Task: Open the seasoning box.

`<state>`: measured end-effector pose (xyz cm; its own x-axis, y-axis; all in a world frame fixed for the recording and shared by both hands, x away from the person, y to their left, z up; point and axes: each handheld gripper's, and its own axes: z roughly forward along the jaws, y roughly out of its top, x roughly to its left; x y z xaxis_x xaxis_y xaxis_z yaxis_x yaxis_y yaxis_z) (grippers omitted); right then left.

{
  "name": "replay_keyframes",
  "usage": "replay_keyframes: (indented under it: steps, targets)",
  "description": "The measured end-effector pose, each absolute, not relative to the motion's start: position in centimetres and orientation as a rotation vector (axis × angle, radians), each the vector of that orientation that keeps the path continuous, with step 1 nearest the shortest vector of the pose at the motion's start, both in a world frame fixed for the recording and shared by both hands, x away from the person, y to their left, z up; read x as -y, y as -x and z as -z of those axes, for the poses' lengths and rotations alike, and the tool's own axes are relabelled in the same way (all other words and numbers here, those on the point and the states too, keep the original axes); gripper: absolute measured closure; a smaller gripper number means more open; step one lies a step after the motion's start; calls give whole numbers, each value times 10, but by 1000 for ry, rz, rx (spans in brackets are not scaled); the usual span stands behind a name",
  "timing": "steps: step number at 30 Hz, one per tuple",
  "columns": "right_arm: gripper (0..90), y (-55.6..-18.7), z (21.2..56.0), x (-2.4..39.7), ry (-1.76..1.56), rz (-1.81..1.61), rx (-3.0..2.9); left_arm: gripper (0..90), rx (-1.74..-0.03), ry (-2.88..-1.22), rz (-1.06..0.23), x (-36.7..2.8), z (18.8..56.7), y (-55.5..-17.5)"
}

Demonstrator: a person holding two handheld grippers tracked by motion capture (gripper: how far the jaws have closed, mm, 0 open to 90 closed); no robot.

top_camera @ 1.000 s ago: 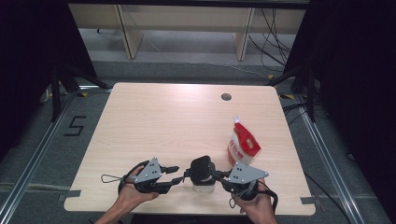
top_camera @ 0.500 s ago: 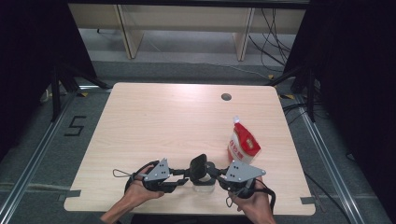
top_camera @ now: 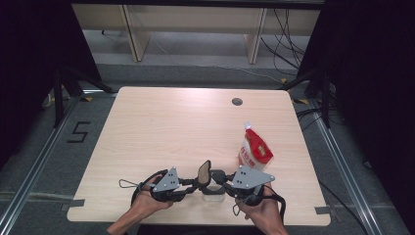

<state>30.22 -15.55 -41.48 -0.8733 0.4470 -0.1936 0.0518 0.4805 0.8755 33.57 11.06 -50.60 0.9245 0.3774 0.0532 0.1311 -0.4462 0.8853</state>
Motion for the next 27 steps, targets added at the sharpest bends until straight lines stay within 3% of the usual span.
replay_keyframes:
  steps: [27]
  targets:
    - [889, -306, 404, 122, -344, -1351, -2365, 731, -400, -2042, -297, -110, 504, -334]
